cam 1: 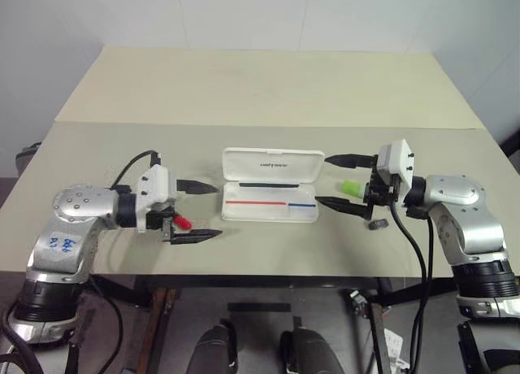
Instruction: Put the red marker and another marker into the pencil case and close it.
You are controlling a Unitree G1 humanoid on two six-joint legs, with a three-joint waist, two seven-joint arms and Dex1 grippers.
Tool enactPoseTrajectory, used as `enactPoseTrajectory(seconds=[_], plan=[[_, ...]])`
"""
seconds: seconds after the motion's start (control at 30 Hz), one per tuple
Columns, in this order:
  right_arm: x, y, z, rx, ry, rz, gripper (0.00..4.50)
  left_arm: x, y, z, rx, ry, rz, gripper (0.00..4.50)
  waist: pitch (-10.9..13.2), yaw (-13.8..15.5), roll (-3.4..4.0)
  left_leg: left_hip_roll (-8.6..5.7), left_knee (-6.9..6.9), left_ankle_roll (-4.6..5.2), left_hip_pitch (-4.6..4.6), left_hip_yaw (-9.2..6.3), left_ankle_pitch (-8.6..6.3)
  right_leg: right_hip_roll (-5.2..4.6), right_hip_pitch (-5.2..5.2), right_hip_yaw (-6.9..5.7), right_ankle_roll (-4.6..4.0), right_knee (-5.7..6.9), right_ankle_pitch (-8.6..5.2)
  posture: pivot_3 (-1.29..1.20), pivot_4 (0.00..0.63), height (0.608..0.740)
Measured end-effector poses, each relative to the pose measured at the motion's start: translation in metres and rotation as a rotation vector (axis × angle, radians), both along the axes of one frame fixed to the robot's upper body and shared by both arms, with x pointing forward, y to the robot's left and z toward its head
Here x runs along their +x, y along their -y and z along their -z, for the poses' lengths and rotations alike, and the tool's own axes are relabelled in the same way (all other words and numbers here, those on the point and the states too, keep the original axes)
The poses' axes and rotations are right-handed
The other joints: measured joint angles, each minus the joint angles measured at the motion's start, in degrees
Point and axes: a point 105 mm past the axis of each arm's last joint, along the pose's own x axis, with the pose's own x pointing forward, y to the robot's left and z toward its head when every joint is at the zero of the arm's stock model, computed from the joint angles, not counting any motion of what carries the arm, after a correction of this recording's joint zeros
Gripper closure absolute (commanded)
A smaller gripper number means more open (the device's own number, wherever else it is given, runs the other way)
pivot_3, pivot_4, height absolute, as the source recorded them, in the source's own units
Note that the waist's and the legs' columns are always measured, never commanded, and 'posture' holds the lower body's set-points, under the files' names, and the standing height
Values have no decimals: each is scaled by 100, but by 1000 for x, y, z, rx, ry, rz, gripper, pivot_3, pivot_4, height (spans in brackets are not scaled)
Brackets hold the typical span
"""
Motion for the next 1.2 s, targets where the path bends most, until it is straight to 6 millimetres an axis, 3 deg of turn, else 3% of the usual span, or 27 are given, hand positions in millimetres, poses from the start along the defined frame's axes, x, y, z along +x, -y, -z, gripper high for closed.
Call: enactPoseTrajectory(seconds=[0.07, 0.23, 0.47, 0.7, 0.97, 1.1, 1.2], plan=[[0, -1, 1, 9, -9, -7, 0, 0, -12, -6, 21, 26, -36, 40, 0, 4, 1, 0, -2, 0, 1, 0, 0, -1, 0, 0, -1, 0, 0, 0, 150, 740], [-3, -13, -1, 29, -22, -59, 0, 8, -18, -9, -22, 68, -131, 40, 0, 15, 1, -2, -3, 2, 0, -1, -2, -4, 0, 0, 0, 0, 0, 0, 150, 740], [-8, -22, -3, 21, -27, -114, 0, -5, -32, 27, 0, -13, -213, 40, 0, 0, 0, 0, -27, -1, 1, 2, -1, -2, -8, -1, -3, -9, -2, 0, 150, 740], [-7, -22, 0, 13, -46, -130, 0, -4, -57, 27, 26, 25, -343, 40, 0, 5, 0, -3, -28, 8, 2, 1, -7, -9, -6, -1, -5, -11, -2, 0, 150, 740], [-5, -24, 1, 19, -52, -132, 0, -17, -74, 30, 135, -21, -262, 40, 1, -3, 2, -2, -38, 1, 3, 2, -7, -7, -12, -4, -11, -12, -3, 0, 150, 740], [-3, -26, 1, 23, -54, -133, 0, -8, -92, 24, 190, -20, -223, 40, 1, 7, 3, -1, -40, 2, 3, 2, -10, -8, -13, -10, -15, -13, -3, 0, 150, 740], [-3, -30, 2, 33, -55, -138, 0, 0, -88, 23, 218, -25, -160, 40, 1, 12, 2, -2, -40, -2, 0, 3, -7, -9, -14, -12, -15, -15, -3, 0, 150, 740]])
